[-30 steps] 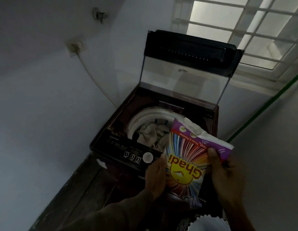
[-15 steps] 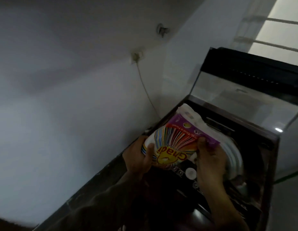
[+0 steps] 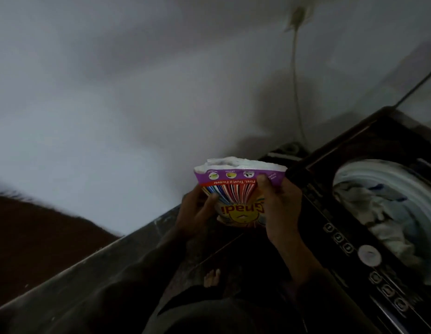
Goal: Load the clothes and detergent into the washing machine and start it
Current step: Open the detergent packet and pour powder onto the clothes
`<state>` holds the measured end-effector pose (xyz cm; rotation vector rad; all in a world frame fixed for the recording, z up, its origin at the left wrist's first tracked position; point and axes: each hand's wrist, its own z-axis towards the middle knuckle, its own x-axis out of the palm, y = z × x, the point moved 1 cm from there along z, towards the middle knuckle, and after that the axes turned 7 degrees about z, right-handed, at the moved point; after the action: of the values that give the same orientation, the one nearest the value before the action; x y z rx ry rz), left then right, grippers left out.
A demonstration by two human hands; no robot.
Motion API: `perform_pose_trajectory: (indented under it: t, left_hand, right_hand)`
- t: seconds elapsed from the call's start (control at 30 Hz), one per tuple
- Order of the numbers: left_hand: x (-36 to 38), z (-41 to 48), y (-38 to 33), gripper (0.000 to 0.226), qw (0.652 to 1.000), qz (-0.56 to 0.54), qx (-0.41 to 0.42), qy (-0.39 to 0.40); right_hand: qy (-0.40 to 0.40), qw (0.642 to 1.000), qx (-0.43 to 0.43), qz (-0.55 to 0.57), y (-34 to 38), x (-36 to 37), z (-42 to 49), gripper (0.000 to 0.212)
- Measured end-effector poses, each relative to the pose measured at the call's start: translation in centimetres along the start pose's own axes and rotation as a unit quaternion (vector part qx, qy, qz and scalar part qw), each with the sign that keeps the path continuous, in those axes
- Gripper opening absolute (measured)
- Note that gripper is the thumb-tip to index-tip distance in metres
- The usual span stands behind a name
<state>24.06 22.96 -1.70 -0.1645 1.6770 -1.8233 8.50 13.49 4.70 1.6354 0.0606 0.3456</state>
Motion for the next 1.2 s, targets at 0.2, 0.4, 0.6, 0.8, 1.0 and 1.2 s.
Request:
perform_pose_trajectory:
  t: [0.2, 0.4, 0.6, 0.8, 1.0, 1.2]
  left_hand:
    - [-3.6, 1.4, 1.7, 0.022, 0.995, 0.018, -0.058, -0.081]
    - [-5.0, -0.1, 7.4, 0.012, 0.968, 0.046, -0.144, -0.201]
    - [-5.3, -2.7, 16.3, 0.014, 0.944, 0.151, -0.19, -0.222]
    - [-5.9, -3.1, 25.9, 0.004, 0.908, 0.262, -0.184, -0.27]
    - [-8.6, -3.3, 39.0, 0.005, 0.876, 0.28, -0.246, -0.306]
    - [-10.6, -4.4, 52.1, 0.005, 0.855, 0.254, -0.314, -0.325]
  right_hand:
    - [0.097, 0.991, 0.084, -0.037, -5.7, 1.8, 1.8, 0.02]
    - [0.18, 0.972, 0.122, -0.086, -12.3, 4.1, 3.3, 0.008]
    - [0.179, 0.956, 0.12, -0.2, -21.3, 6.9, 5.1, 0.037]
    - [0.214, 0.93, 0.092, -0.283, -31.5, 11.4, 7.4, 0.02]
    - [0.3, 0.848, 0.0, -0.437, -44.4, 17.1, 9.7, 0.023]
    - [0.34, 0.807, -0.043, -0.481, -56.1, 22.9, 9.5, 0.03]
